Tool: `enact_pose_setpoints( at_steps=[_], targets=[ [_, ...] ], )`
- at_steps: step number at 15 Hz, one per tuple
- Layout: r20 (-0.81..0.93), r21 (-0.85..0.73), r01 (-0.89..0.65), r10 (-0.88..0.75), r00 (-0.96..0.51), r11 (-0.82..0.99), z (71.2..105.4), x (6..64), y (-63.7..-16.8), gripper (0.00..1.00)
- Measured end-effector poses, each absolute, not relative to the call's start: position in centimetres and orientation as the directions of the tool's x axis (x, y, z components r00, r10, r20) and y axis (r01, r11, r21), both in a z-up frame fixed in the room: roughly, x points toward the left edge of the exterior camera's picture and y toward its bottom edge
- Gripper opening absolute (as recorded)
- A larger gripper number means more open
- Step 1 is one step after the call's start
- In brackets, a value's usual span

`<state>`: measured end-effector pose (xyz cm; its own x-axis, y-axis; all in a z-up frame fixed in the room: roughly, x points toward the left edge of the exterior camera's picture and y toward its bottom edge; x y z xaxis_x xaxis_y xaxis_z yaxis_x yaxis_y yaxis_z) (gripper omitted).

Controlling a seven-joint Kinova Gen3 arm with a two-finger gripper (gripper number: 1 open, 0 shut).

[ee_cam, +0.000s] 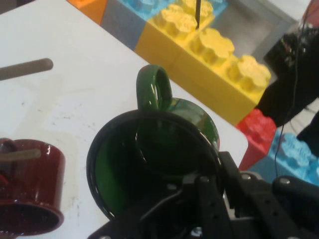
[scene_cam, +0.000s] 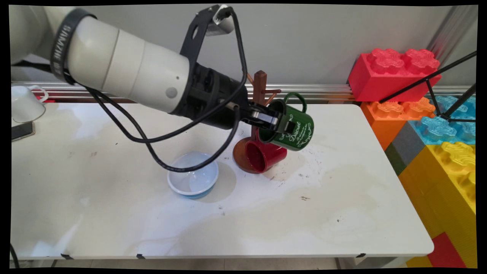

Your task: Place the picked object on the table

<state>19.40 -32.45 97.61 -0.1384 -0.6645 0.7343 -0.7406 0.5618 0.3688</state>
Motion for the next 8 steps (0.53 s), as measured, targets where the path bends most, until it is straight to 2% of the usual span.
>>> enact_pose_setpoints(
  at_steps=[8],
  targets=[
    [0.685, 0.272, -0.747, -0.668, -0.292, 0.606, 99.5, 21.1, -31.9, 0.0]
  ],
)
